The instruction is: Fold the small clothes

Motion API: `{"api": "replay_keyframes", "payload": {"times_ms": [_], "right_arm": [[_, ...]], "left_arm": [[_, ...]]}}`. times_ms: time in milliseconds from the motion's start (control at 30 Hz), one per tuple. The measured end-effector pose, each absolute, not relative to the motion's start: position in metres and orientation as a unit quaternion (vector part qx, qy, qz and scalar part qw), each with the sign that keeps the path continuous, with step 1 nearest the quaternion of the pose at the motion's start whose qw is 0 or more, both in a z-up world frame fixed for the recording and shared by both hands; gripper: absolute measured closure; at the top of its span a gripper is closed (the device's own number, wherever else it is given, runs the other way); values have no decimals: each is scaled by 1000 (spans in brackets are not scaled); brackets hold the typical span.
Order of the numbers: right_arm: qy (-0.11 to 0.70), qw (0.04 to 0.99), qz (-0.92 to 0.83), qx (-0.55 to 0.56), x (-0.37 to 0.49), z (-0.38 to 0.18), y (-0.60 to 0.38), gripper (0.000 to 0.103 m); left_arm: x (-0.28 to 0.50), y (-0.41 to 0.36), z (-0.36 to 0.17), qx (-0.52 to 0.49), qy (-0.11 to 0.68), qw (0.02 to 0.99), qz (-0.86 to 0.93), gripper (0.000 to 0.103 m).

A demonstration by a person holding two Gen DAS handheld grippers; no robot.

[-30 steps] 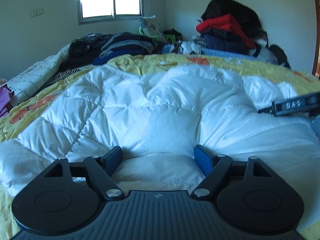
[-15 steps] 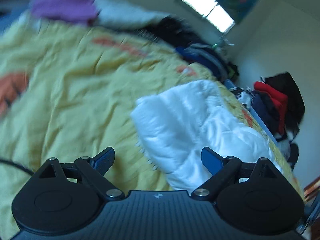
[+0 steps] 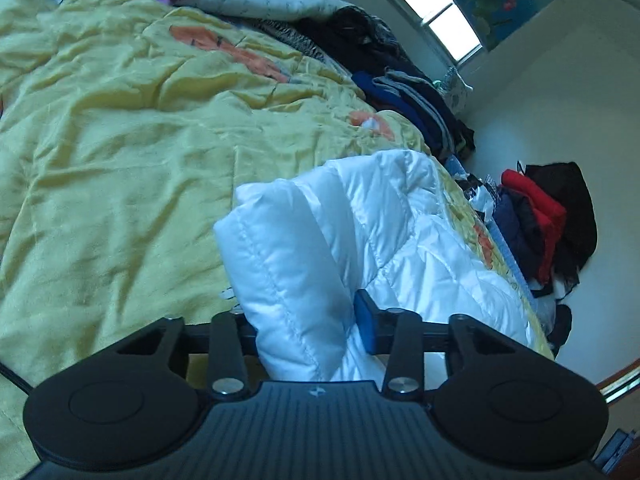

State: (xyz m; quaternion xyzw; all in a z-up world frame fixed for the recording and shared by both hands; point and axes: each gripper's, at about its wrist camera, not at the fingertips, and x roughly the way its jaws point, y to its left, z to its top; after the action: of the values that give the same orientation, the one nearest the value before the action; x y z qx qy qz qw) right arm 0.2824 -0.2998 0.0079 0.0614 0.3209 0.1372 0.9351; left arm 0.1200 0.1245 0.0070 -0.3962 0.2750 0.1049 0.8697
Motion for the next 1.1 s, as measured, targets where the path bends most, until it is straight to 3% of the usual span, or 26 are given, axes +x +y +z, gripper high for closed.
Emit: {"api": "replay_keyframes", "payload": {"times_ms": [100, 333, 467, 600, 867, 1100], "right_arm": [[317, 936, 135, 67, 281, 7, -300, 3], [321, 932, 140, 88, 283, 13, -305, 1], [285, 916, 174, 222, 268, 42, -325, 1], [282, 835, 308, 358, 263, 54, -319, 1], [403, 707, 335, 476, 342, 1, -276, 0], [383, 636, 340, 577, 343, -17, -297, 0]], "left_arm": [[115, 116, 19, -365, 256, 888, 108, 73], [112, 92, 46, -289, 231, 923, 105, 78], [106, 86, 60, -271, 211, 934, 99, 79], [103, 66, 75, -223, 183, 954, 82, 79], [103, 33, 81, -170, 178, 968, 49, 79], [94, 2, 92, -93, 142, 985, 7, 85]]}}
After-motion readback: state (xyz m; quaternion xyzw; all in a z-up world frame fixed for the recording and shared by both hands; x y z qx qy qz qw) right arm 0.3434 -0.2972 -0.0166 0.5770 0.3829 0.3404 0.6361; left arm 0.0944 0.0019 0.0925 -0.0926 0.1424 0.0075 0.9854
